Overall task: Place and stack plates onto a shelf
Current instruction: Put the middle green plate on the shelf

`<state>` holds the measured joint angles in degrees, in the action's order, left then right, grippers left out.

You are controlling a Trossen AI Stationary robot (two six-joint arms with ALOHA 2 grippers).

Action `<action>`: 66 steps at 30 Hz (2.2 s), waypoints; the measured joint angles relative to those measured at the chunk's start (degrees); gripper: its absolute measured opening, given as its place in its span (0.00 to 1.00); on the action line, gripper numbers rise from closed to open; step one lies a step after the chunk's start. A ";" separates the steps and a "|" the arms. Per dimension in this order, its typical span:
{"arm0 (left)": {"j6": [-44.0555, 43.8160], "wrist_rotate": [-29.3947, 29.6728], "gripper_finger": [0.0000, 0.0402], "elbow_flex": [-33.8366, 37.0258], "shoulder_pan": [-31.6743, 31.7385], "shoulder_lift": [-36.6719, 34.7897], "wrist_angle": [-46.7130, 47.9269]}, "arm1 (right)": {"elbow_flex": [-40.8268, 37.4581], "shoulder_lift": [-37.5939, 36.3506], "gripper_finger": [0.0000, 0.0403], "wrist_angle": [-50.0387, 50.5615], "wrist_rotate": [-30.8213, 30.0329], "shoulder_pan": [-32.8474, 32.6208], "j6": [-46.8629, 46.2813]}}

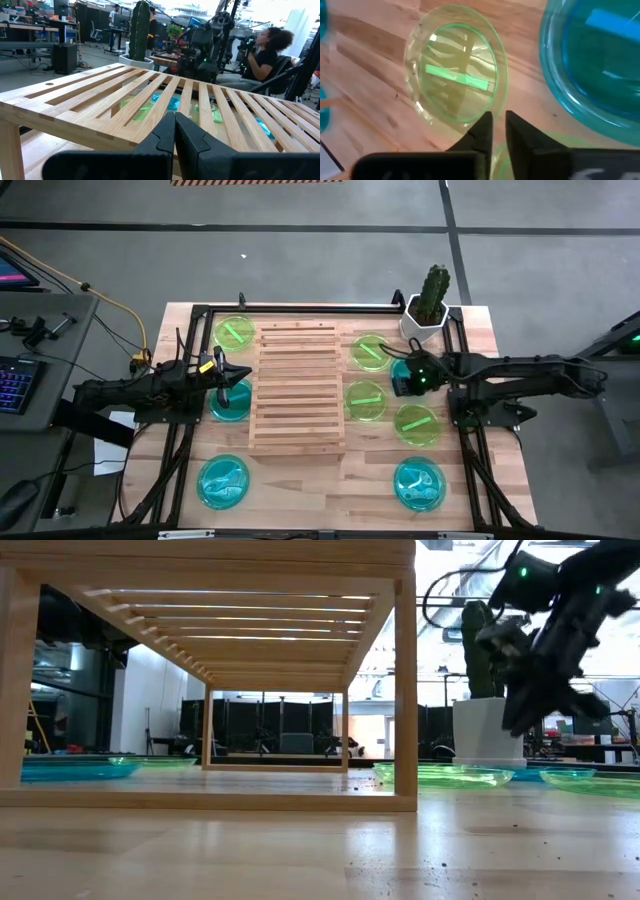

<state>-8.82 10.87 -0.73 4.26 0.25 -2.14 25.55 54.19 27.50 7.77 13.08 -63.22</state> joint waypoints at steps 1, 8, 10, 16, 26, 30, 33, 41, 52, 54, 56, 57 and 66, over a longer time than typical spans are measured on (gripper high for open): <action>0.00 -0.02 0.00 0.00 0.00 0.00 0.00 | -1.00 0.95 0.15 -2.20 -0.02 0.00 -0.73; 0.00 0.00 0.00 0.00 0.02 0.00 -0.02 | -3.78 7.85 0.32 -10.77 -1.24 0.02 -1.04; 0.00 -0.02 0.00 0.00 0.00 0.00 -0.02 | -3.85 10.07 0.33 -12.19 -1.74 0.02 -0.96; 0.00 -0.01 0.00 0.01 0.00 0.00 -0.01 | -3.88 16.01 0.33 -17.83 -2.95 0.02 -0.91; 0.00 -0.01 0.00 0.00 0.01 0.00 -0.01 | -3.70 22.54 0.33 -26.41 -1.55 0.02 -1.49; 0.00 0.00 0.00 0.00 0.00 0.00 0.00 | -3.61 23.50 0.26 -26.45 -2.04 0.02 -2.54; 0.00 -0.02 0.00 0.00 0.02 0.00 -0.02 | -3.71 23.65 0.10 -25.94 -3.23 0.00 -3.39; 0.00 -0.01 0.00 0.00 0.01 0.00 0.00 | -3.91 20.80 0.00 -24.47 -2.02 0.17 -3.56; 0.00 0.00 0.00 0.00 0.02 0.00 0.00 | -2.48 -3.10 0.00 -0.32 4.37 2.29 2.17; 0.00 -0.02 0.00 0.00 0.00 0.00 -0.02 | -0.35 -6.92 0.00 6.76 4.41 2.29 3.86; 0.01 -0.02 0.00 0.00 0.01 0.00 -0.01 | 1.30 -9.58 0.00 11.40 5.16 2.29 5.17; 0.00 -0.01 0.00 0.00 0.01 0.00 -0.02 | 1.74 -10.66 0.00 11.95 6.15 2.29 5.25; 0.00 -0.02 0.00 0.00 0.01 0.00 -0.02 | 2.99 -15.33 0.00 -13.79 10.74 -0.70 1.02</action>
<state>-8.82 10.85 -0.73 4.26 0.25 -2.15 28.53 38.86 13.71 18.51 12.38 -62.20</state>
